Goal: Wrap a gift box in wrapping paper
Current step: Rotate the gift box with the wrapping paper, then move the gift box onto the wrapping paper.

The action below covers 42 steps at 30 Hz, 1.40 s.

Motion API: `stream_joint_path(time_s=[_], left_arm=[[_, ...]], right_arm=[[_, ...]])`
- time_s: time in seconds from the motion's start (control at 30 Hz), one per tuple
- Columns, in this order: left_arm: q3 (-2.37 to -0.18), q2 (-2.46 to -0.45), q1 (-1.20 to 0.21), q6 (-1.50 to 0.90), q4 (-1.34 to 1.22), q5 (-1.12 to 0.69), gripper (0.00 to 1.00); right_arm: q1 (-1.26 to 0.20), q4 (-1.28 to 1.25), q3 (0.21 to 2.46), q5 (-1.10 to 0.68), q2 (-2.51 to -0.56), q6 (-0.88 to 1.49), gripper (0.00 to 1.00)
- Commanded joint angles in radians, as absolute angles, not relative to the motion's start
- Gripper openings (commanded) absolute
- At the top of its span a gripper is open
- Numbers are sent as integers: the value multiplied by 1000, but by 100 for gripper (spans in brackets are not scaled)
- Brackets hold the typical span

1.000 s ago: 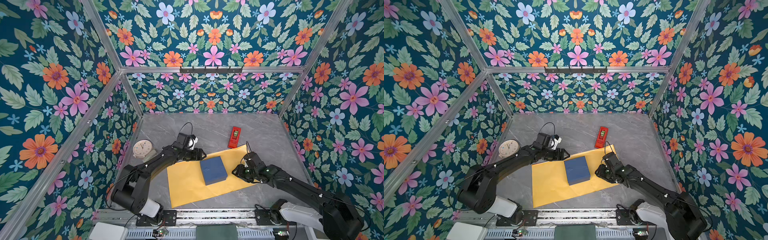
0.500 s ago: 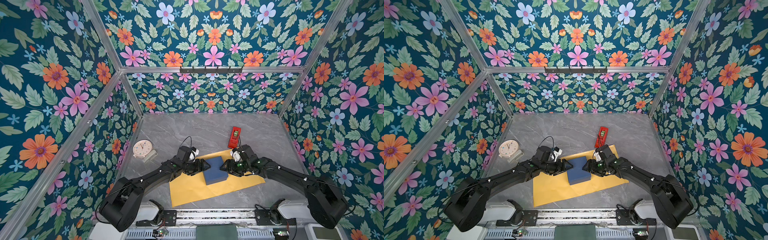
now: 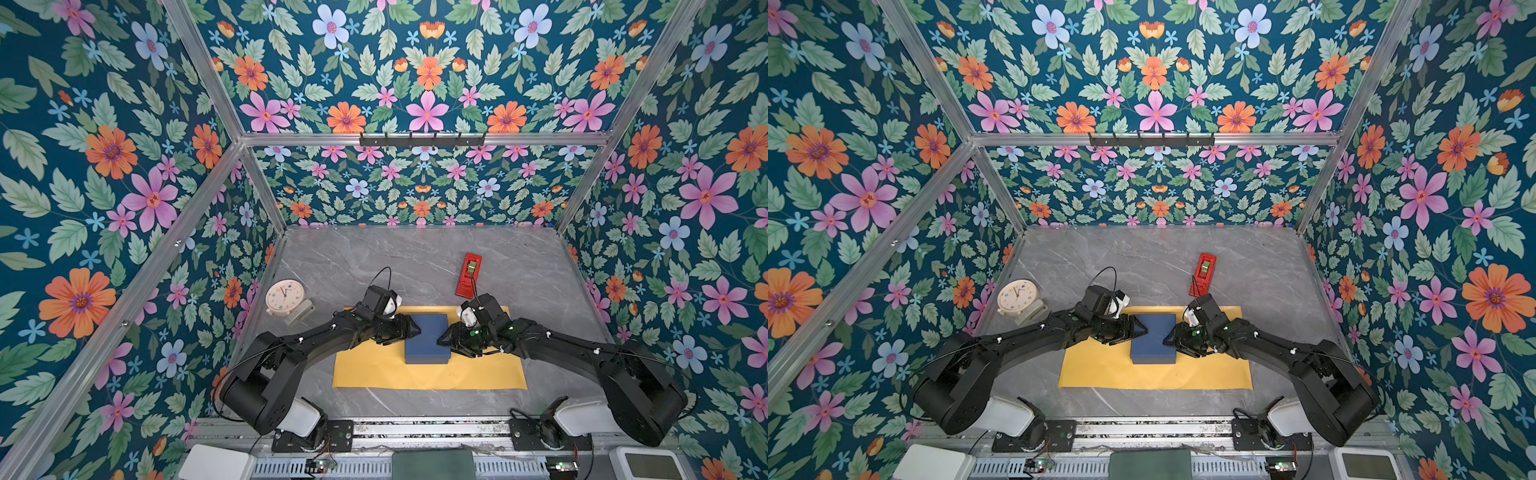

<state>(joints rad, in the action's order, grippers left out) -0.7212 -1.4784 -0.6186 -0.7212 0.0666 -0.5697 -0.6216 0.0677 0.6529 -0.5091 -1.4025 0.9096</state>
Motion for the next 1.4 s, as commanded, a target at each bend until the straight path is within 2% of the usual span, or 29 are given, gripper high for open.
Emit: stream_joint_path(time_s=[0.0, 0.37, 0.57, 0.67, 0.8, 0.87, 1.1, 1.37], left_arm=[[-726, -1480, -617, -683, 91, -548, 67], [-731, -1447, -595, -674, 101, -483, 73], [-767, -1402, -590, -636, 164, -377, 79], [-779, -1355, -591, -613, 158, -326, 81], [-783, -1361, -592, -618, 50, -403, 82], [-793, -1385, -597, -634, 15, -431, 82], [-816, -1440, -603, -610, 1, -467, 81], [-811, -1378, -603, -563, 194, -310, 83]], right_arm=[[-623, 59, 672, -465, -1425, 906, 50], [-623, 114, 758, -468, -1466, 848, 52], [-600, 366, 803, -373, -1375, 746, 70], [-519, 585, 800, -286, -1291, 717, 76], [-399, 784, 770, -176, -1167, 729, 88], [-364, 840, 755, -141, -1121, 751, 91], [-319, 941, 708, -89, -1116, 808, 92], [-266, 956, 688, -110, -1128, 793, 92]])
